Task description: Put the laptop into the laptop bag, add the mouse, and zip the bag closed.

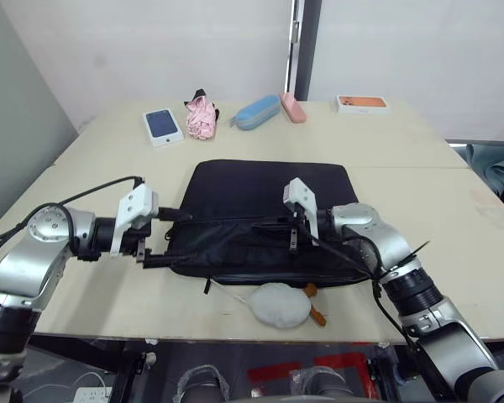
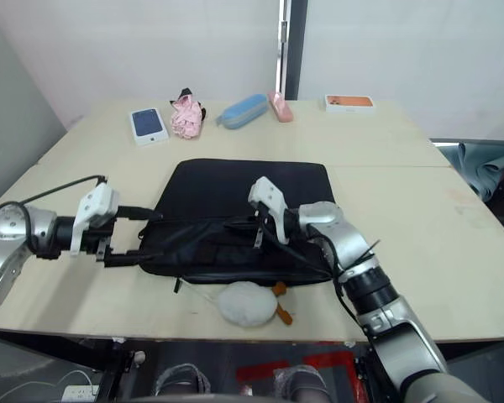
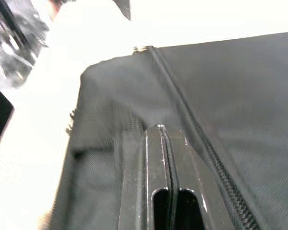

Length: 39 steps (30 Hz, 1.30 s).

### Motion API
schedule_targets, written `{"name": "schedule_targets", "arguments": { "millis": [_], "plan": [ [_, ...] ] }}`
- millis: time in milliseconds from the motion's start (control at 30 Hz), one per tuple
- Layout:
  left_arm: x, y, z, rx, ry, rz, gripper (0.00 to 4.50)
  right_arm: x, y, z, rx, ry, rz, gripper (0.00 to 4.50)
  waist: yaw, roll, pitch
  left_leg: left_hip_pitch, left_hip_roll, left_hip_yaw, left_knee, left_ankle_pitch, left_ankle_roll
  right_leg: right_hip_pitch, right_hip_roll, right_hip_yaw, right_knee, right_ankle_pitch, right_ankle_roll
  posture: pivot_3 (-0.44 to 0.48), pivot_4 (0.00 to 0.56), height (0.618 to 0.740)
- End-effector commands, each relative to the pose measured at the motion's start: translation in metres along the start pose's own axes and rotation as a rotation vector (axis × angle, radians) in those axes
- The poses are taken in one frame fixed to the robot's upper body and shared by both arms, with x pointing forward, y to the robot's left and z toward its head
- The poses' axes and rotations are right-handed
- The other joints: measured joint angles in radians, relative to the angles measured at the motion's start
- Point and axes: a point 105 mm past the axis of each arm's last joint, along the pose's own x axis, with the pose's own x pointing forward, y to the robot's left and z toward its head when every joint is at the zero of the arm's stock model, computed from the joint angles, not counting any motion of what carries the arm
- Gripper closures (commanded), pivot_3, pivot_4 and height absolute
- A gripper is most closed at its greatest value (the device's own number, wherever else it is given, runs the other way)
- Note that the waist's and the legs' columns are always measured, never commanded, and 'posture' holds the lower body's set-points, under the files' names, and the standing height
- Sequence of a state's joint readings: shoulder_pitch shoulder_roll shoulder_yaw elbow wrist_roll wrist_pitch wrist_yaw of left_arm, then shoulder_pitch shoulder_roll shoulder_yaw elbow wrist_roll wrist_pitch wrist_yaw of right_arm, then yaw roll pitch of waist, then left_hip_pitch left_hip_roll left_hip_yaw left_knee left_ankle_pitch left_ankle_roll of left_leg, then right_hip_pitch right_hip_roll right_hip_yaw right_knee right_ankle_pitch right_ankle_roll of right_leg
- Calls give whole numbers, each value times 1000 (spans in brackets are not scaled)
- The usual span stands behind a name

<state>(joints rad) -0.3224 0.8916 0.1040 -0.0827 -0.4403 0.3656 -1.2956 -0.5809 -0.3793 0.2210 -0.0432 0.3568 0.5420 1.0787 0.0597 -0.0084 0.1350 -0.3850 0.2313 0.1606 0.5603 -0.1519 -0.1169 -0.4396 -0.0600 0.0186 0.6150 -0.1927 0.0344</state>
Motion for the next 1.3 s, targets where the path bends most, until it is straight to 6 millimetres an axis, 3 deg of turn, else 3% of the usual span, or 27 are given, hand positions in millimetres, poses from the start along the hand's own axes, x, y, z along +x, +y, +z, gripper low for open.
{"name": "schedule_targets", "arguments": {
  "millis": [33,167,300,367,600,733,833,933,1000,1167,1300],
  "plan": [
    [4,10,8,16,-36,18,1193,-15,11,34,-75,-75,44,3313,3,0,0,0,1,0,0,1,1,0,1,-1,0,0,0,0,150,740],
    [33,23,23,26,-114,0,2599,-37,21,46,-120,-46,80,1973,14,0,0,1,2,-1,0,-2,-2,1,0,-1,1,-1,-1,0,150,740],
    [73,33,35,52,-174,-28,4024,-50,37,22,-192,122,151,585,33,0,0,2,1,-1,4,-2,-2,2,-3,0,3,-1,-1,0,150,740],
    [90,37,38,58,-193,-48,4492,-53,45,11,-196,162,183,51,36,-1,0,2,1,-1,5,-2,-2,4,-4,0,3,-1,-1,0,150,740],
    [137,35,39,67,-199,-126,4492,-58,69,-17,-168,270,317,51,35,-1,1,1,1,-1,9,-1,1,2,-4,1,7,0,0,0,150,740],
    [165,25,35,37,-197,-189,4492,-42,71,-37,-230,287,332,51,34,-1,0,1,1,-1,12,-1,2,2,-5,2,10,0,0,0,150,740],
    [175,20,16,-4,-124,-220,4492,-39,68,-49,-217,301,303,51,36,-1,1,0,1,-3,16,-1,2,2,-6,1,12,0,0,0,150,740],
    [177,14,-15,1,6,-237,4492,-43,67,-65,-219,357,292,51,36,-2,0,2,-1,-3,17,-2,2,5,-7,1,12,0,0,0,150,740],
    [176,12,-24,-9,36,-244,4492,-44,68,-67,-205,359,293,51,36,-2,-1,3,-1,-3,17,-2,2,7,-7,2,12,0,0,0,150,740],
    [174,12,-28,-21,38,-238,4500,-46,64,-66,-206,352,277,1485,33,-2,-1,9,-1,-3,18,-2,2,11,-7,2,13,0,0,0,150,740],
    [174,13,-28,-25,33,-231,4500,-45,66,-61,-202,323,277,2928,33,-2,-1,15,-1,-2,17,-3,2,17,-7,3,13,0,0,0,150,740]
  ]
}}
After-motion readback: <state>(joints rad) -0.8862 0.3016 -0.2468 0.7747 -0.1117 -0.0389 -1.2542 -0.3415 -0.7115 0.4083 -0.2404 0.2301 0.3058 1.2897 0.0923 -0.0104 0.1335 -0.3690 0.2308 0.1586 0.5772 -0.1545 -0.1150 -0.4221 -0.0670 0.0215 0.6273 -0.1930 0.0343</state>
